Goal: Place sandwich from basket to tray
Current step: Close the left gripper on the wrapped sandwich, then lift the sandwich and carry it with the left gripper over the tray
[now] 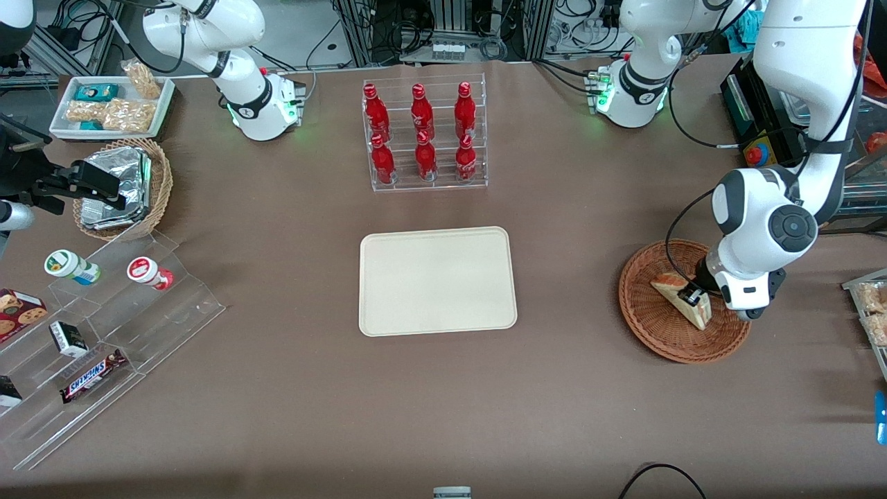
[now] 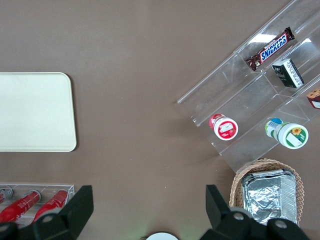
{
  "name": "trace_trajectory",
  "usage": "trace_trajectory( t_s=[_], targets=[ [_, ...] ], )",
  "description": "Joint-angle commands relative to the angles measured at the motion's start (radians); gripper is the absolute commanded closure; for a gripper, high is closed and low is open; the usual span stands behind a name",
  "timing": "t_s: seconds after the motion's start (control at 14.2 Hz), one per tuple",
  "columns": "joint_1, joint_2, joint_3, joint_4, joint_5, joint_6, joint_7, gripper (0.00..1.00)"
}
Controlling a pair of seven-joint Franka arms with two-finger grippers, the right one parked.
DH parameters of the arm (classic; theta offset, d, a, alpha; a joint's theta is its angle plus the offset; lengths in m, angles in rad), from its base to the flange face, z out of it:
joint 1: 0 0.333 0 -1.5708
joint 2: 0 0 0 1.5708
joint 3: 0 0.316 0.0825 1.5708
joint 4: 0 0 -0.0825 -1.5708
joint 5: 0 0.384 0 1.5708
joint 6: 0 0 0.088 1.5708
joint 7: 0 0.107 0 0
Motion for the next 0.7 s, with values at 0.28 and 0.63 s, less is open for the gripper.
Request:
trace_trajectory(
  t_s=[0.28, 0.63],
  targets=[
    [-0.219, -0.054, -0.006, 0.189, 0.003, -0.371, 0.196, 0.88],
    [-0.463, 0.128, -0.027, 0.409, -0.076, -0.377, 0.208, 0.91]
  ],
)
